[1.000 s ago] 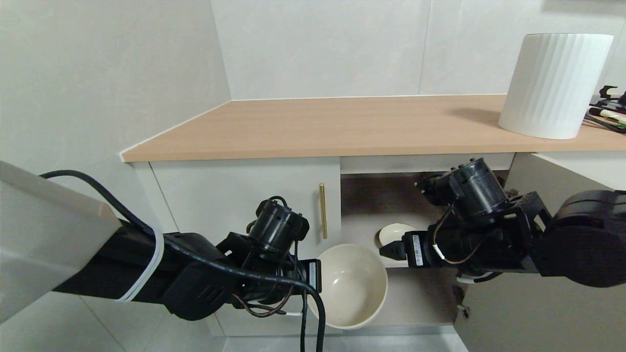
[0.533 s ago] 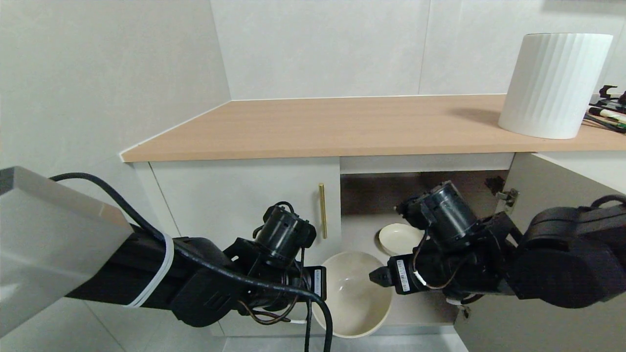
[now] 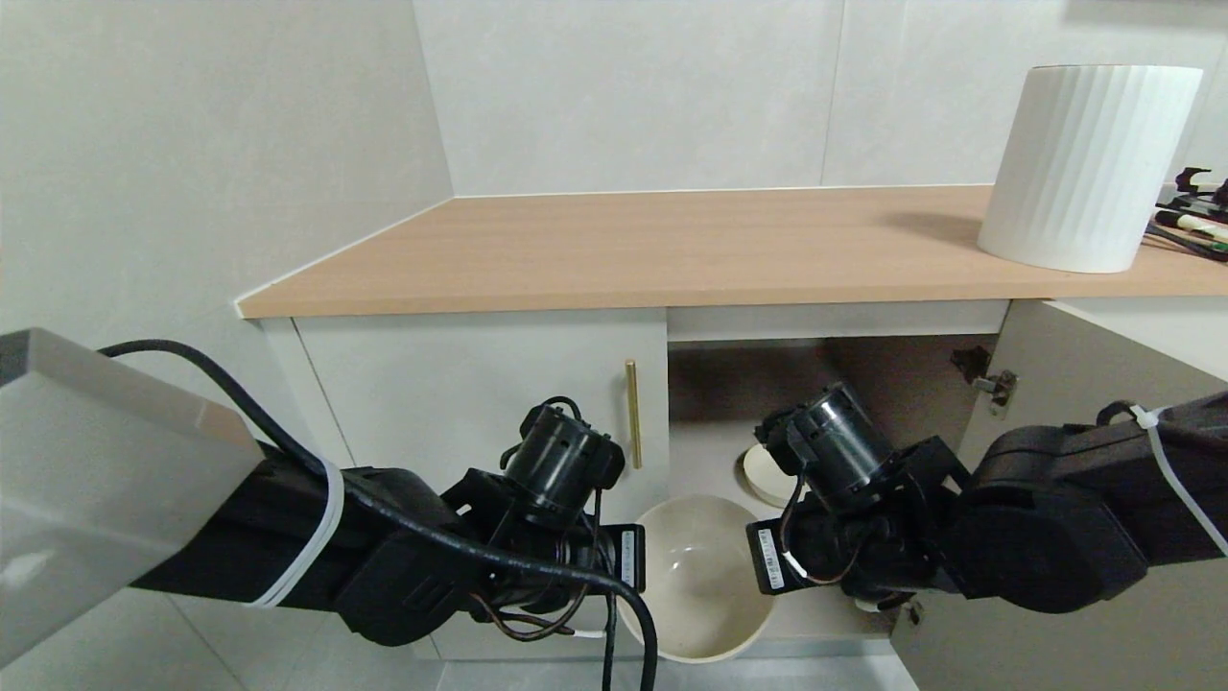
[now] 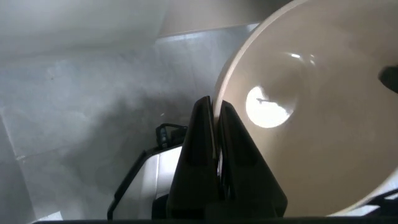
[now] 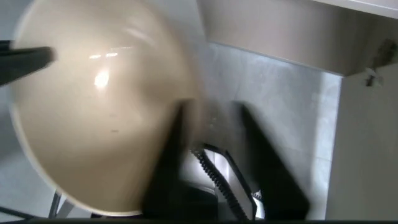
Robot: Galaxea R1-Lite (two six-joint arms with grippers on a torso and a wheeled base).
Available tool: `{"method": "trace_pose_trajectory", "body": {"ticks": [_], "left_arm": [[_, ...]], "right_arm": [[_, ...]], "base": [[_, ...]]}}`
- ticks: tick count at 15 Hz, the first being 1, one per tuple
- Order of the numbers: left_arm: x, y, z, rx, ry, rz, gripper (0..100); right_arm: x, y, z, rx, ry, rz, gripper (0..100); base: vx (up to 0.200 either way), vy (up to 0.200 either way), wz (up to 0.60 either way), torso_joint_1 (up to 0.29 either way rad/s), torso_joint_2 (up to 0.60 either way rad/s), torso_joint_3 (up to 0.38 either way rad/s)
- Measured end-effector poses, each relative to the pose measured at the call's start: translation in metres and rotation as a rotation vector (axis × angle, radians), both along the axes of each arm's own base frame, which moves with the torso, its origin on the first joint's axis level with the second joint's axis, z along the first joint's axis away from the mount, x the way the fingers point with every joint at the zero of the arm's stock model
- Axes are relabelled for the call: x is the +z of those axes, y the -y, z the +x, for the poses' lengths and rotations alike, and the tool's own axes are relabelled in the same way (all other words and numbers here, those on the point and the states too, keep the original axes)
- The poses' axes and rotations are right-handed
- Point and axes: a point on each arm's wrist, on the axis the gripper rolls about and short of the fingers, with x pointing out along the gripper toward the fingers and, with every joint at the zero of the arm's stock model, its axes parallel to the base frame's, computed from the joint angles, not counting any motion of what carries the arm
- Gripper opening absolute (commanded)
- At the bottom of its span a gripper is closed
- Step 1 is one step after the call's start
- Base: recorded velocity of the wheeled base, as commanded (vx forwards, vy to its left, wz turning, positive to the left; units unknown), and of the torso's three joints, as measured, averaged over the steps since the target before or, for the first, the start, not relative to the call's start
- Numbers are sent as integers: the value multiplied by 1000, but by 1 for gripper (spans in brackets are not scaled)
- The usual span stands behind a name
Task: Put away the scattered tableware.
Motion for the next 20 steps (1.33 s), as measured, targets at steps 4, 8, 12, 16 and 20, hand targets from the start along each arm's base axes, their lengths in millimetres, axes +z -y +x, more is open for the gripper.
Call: {"method": "trace_pose_trajectory", "body": {"ticks": [4, 8, 12, 16, 20], "left_arm": [[0, 0, 0, 2, -1, 2, 0], [0, -1, 0, 5, -1, 4, 100], [-1, -1, 0, 8, -2, 8, 100], [2, -1, 1, 25, -1, -10, 100], [6, -2, 2, 45, 2, -33, 100]], "right_arm": [[-2, -1, 0, 0, -3, -6, 0], [-2, -1, 0, 1, -6, -9, 0], [-4, -1, 0, 0, -12, -16, 0], [-6, -1, 0, 1, -15, -20, 0], [-16, 7, 11, -40, -38, -39, 0]], "base": [[0, 0, 0, 0, 0, 0], [0, 0, 0, 0, 0, 0], [0, 0, 0, 0, 0, 0], [0, 0, 0, 0, 0, 0], [0, 0, 0, 0, 0, 0]]}}
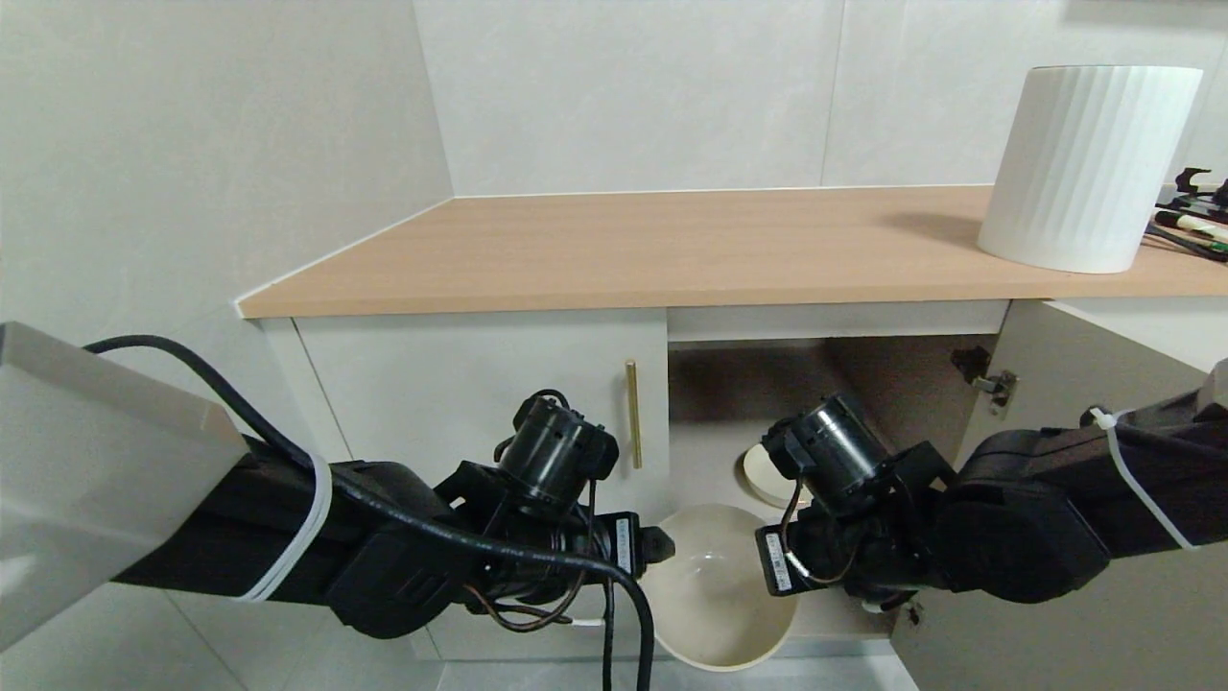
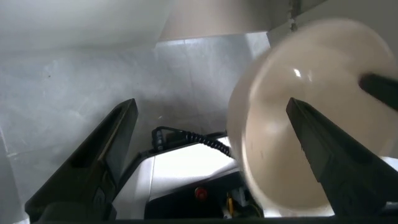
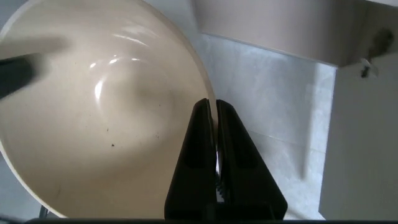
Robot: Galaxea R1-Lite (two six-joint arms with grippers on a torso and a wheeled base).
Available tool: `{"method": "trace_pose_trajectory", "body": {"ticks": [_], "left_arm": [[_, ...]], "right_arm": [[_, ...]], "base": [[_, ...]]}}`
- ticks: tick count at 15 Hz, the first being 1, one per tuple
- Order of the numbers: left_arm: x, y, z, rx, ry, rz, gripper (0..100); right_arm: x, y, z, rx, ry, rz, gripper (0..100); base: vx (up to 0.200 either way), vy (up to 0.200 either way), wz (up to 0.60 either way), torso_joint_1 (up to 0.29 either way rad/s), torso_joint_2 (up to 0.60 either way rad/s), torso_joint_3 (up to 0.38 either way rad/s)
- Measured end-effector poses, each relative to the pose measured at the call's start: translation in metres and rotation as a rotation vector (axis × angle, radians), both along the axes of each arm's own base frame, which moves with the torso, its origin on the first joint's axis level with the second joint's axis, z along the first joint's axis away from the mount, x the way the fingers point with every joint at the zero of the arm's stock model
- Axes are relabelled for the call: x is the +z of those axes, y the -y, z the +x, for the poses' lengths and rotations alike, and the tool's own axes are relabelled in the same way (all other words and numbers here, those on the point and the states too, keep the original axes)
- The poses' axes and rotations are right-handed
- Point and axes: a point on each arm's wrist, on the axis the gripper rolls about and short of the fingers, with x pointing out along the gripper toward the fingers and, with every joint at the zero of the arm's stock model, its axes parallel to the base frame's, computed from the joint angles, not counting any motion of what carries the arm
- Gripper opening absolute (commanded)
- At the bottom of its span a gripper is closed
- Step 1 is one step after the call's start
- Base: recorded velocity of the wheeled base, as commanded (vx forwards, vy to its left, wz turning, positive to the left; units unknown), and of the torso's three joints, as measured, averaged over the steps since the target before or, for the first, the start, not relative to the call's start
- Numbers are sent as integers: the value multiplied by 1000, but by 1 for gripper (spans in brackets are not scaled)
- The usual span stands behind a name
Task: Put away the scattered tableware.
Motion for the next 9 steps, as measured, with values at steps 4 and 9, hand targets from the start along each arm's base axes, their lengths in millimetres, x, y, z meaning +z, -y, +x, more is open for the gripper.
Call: {"method": "trace_pose_trajectory", "body": {"ticks": [4, 9], "left_arm": [[6, -2, -2, 1, 13, -14, 100], [10, -3, -3, 2, 20, -20, 100]], "right_arm": [[-10, 32, 33, -141, -7, 3, 0], [-21, 61, 83, -330, 109, 131, 0]], "base": [[0, 0, 0, 0, 0, 0], [0, 0, 0, 0, 0, 0]]}}
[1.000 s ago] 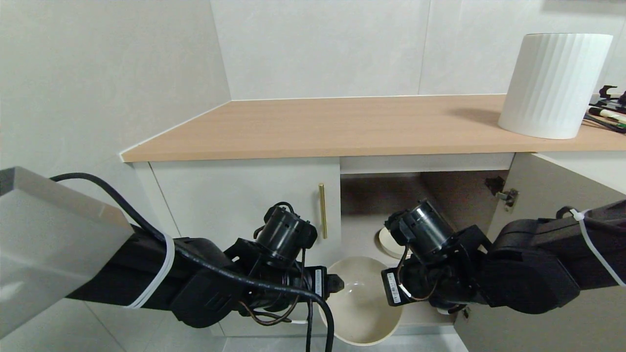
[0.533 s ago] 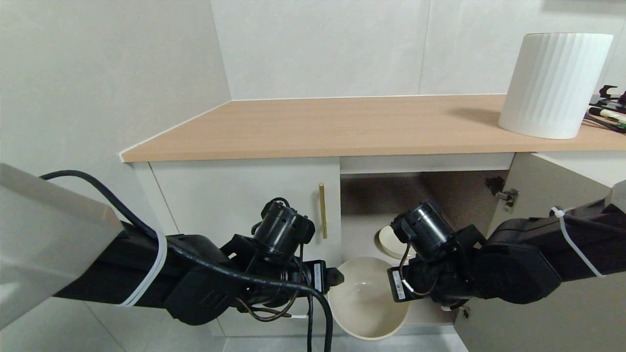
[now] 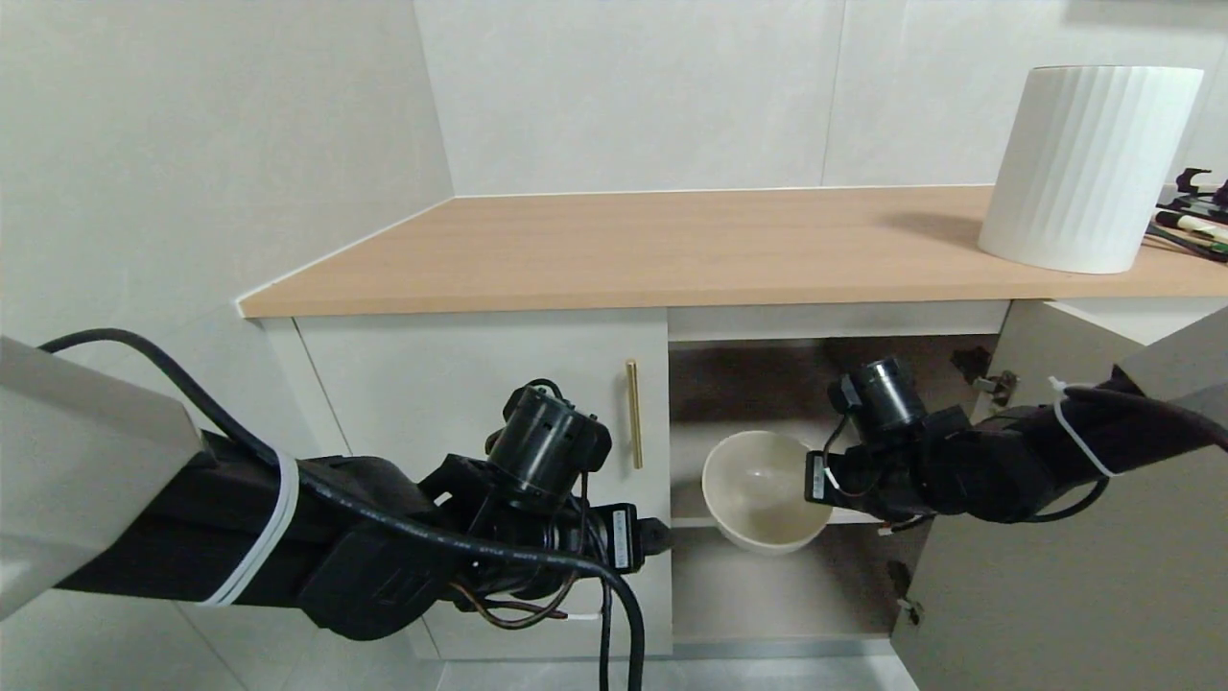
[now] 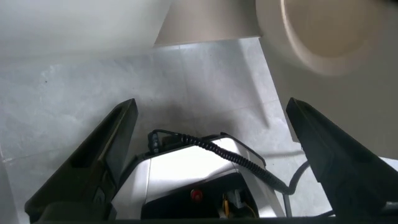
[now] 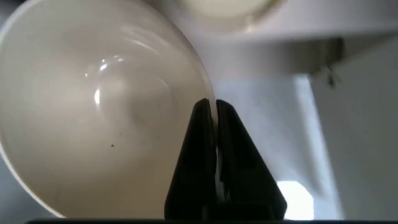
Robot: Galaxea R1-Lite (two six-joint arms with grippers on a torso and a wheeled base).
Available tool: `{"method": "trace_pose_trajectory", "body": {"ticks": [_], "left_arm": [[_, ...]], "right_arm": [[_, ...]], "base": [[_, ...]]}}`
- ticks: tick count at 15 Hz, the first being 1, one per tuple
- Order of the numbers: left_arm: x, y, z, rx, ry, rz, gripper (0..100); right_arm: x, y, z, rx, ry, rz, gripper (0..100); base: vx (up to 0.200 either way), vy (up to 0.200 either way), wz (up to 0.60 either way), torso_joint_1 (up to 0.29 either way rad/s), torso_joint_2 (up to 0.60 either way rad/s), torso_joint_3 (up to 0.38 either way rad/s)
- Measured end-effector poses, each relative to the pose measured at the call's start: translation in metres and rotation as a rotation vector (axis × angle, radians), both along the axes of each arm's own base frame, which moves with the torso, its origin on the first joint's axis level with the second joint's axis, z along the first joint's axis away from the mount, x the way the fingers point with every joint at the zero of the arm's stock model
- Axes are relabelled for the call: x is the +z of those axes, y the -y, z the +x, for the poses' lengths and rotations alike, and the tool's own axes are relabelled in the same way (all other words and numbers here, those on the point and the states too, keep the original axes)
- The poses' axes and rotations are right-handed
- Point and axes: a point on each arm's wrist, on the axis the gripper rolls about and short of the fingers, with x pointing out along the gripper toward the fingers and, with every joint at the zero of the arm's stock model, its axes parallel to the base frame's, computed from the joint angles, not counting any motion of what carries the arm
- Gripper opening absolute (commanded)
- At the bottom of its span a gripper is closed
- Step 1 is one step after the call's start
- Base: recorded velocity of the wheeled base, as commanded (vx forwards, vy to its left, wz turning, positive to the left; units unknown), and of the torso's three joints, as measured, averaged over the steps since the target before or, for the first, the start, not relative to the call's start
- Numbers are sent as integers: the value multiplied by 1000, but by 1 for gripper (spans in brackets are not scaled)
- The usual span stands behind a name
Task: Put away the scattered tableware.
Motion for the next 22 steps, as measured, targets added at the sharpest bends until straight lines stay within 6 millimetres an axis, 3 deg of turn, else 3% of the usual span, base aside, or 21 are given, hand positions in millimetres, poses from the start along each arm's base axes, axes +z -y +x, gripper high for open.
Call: {"method": "trace_pose_trajectory", "body": {"ticks": [5, 11, 17, 22], "left_arm": [[0, 0, 0, 1, 0, -1, 100], [-1, 0, 0, -1, -4, 1, 100], [-3, 1, 0, -2, -9, 3, 100], [-4, 0, 0, -3, -12, 7, 100]], "right_arm": [[-21, 25, 36, -137, 121, 57, 0], [-45, 38, 69, -211, 147, 45, 0], [-67, 44, 88, -250, 141, 27, 0], [-73, 44, 99, -254, 148, 24, 0]], "base": [[0, 0, 0, 0, 0, 0], [0, 0, 0, 0, 0, 0], [0, 0, 0, 0, 0, 0], [0, 0, 0, 0, 0, 0]]}}
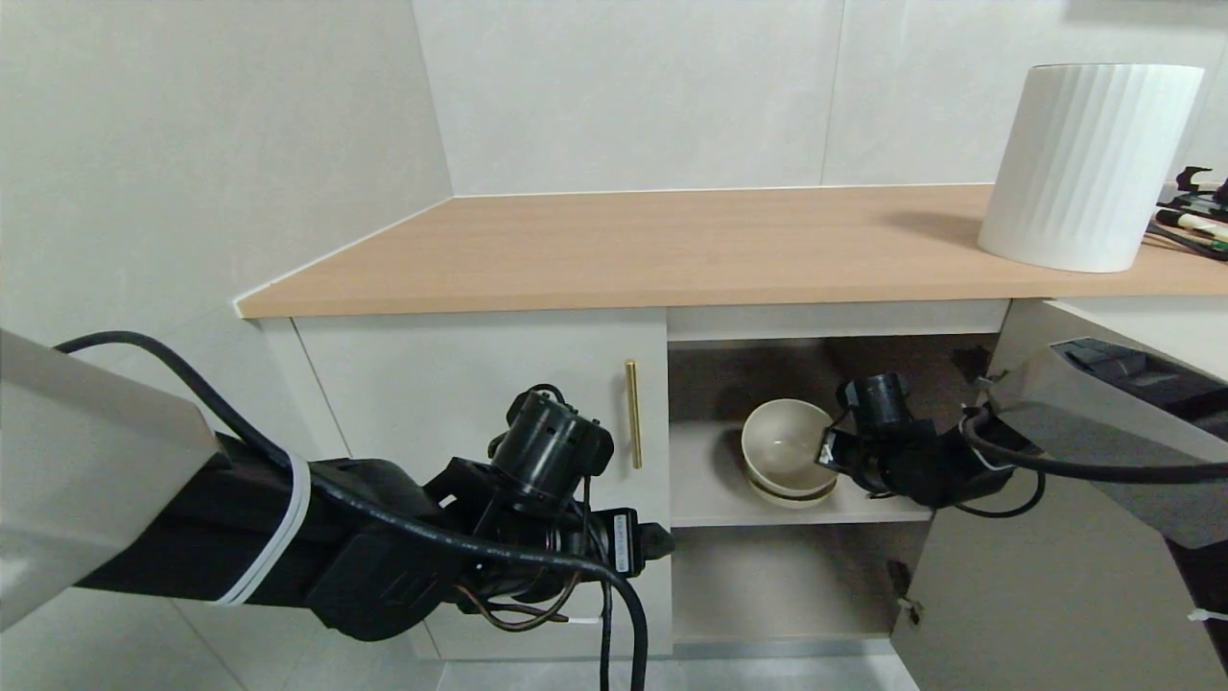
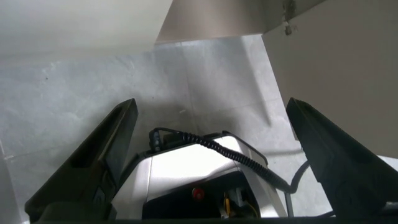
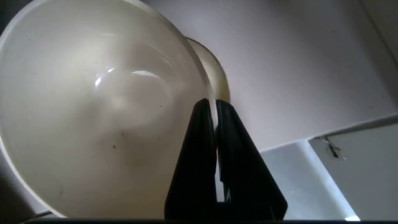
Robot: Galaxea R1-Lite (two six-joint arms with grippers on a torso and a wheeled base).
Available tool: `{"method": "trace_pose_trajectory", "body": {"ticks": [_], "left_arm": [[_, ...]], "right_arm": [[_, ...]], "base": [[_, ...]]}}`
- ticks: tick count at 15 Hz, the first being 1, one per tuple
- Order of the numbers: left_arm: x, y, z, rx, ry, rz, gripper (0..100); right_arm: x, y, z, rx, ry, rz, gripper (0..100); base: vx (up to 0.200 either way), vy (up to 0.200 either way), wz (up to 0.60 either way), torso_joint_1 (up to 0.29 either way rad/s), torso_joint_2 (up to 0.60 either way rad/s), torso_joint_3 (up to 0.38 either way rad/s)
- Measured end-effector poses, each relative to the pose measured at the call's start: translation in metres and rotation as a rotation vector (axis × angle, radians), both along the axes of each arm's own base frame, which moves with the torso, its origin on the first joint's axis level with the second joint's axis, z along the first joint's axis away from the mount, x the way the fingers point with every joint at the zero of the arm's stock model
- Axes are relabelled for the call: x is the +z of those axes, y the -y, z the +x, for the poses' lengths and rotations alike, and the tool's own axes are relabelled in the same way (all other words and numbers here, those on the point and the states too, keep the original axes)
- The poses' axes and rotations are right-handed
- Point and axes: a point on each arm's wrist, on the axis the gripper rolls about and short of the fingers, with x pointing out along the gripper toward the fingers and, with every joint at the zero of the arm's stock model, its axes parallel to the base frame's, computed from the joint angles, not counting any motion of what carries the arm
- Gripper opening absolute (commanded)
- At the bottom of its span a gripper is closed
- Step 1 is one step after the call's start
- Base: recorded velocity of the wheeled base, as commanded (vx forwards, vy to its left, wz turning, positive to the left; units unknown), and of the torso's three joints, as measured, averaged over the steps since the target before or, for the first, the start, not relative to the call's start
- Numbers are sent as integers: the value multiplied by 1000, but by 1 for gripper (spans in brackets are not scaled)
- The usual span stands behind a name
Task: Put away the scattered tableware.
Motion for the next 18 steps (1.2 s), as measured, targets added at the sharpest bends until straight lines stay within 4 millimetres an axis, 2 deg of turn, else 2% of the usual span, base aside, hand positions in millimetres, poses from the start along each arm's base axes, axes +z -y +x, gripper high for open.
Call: {"method": "trace_pose_trajectory", "body": {"ticks": [5, 14, 15, 18], "left_arm": [[0, 0, 0, 1, -1, 0, 100], [0, 0, 0, 1, 1, -2, 100], [0, 0, 0, 1, 1, -1, 100], [0, 0, 0, 2, 1, -1, 100]], "right_arm": [[-7, 1, 9, -17, 0, -9, 0], [-12, 1, 10, -18, -13, -14, 0], [-12, 1, 10, -18, -12, -15, 100], [-13, 1, 9, -16, -17, -15, 100]], "base": [[0, 0, 0, 0, 0, 0], [0, 0, 0, 0, 0, 0], [0, 0, 0, 0, 0, 0], [0, 0, 0, 0, 0, 0]]}}
